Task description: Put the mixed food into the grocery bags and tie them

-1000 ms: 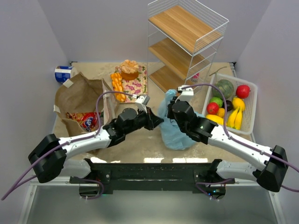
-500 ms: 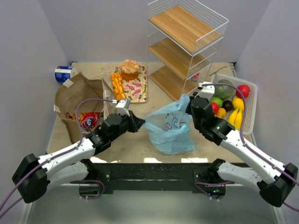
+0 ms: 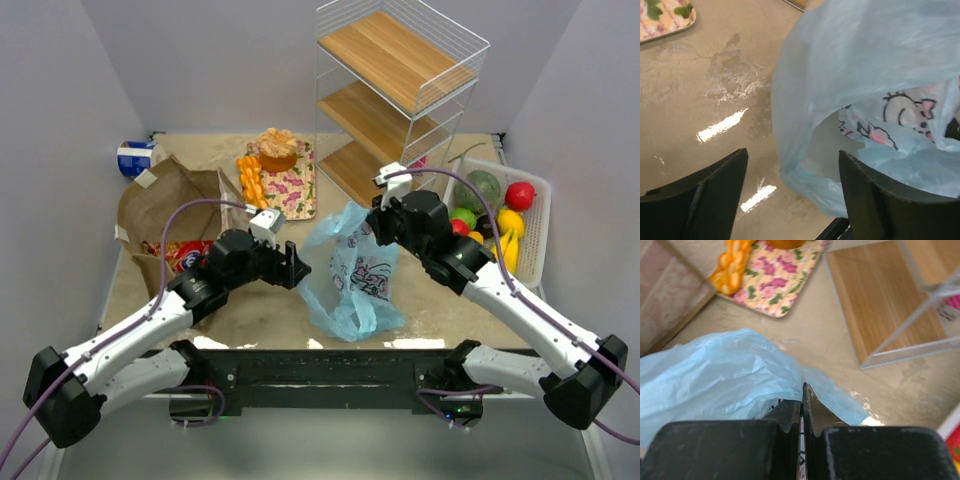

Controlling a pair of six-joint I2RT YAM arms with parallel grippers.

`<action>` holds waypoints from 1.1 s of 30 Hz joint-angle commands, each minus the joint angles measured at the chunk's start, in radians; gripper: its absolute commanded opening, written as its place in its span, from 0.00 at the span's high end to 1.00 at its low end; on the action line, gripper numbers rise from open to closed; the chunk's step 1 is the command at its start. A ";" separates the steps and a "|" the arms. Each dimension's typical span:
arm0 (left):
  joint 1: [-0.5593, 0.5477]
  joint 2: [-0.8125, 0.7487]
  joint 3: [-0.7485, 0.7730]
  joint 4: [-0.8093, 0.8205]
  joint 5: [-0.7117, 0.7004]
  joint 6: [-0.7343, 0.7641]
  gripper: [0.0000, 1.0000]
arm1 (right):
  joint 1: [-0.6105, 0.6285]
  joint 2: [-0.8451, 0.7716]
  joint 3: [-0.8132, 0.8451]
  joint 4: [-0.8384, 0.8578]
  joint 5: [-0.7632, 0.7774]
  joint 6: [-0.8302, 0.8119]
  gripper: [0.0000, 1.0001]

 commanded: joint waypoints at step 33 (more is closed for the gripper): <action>0.009 0.207 0.327 0.021 -0.001 0.442 1.00 | -0.040 0.136 0.381 -0.387 -0.136 0.033 0.04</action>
